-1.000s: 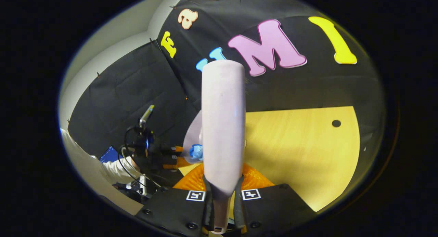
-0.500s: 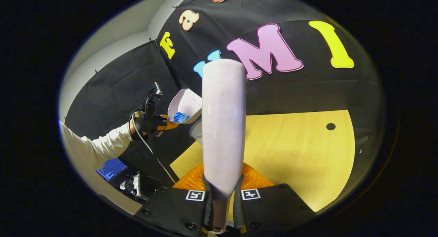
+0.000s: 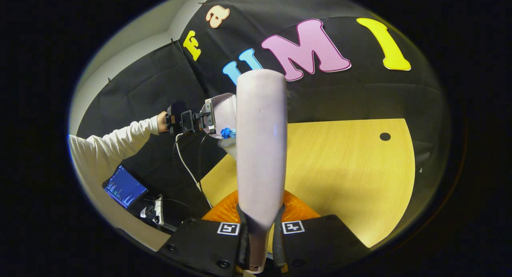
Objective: Pick up the small broom and dustpan from the desktop, sweep the trash into the dustpan with the broom, and then empty the trash into the garbage bin.
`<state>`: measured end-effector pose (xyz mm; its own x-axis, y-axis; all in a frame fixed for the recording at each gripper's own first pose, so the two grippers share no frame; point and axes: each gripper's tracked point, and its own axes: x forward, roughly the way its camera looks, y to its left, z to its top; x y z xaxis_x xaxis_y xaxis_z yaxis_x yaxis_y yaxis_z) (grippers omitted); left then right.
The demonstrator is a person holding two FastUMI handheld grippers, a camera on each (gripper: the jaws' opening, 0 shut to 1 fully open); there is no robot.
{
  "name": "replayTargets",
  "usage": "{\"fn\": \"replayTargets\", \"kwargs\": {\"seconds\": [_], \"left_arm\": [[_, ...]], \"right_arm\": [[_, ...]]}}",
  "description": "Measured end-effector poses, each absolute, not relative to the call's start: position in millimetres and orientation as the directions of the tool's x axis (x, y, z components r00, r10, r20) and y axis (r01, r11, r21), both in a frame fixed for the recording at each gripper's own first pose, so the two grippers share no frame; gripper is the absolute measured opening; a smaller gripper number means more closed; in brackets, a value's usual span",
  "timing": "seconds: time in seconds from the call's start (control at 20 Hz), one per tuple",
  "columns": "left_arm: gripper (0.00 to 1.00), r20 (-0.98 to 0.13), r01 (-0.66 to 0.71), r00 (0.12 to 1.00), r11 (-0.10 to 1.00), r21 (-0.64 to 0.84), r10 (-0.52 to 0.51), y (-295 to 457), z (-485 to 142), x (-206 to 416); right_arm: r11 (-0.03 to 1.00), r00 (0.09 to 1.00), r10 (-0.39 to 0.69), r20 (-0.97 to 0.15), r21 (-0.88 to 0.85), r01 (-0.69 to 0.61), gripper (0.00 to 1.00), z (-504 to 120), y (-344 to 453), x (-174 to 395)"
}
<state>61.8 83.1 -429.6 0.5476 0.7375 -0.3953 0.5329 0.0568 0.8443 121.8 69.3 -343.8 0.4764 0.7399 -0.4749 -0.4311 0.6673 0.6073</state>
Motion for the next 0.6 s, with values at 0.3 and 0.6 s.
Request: {"fn": "replayTargets", "kwargs": {"seconds": [0.3,0.6], "left_arm": [[0.25,-0.127,0.535,0.698,-0.394,0.748,0.705,96,-439,53],[0.24,-0.217,0.315,0.747,-0.046,0.948,0.629,34,-407,28]], "right_arm": [[0.696,0.475,0.714,-0.513,0.588,-0.411,0.24,-357,57,109],[0.756,0.516,0.653,-0.555,0.526,-0.39,0.24,-357,45,118]]}}
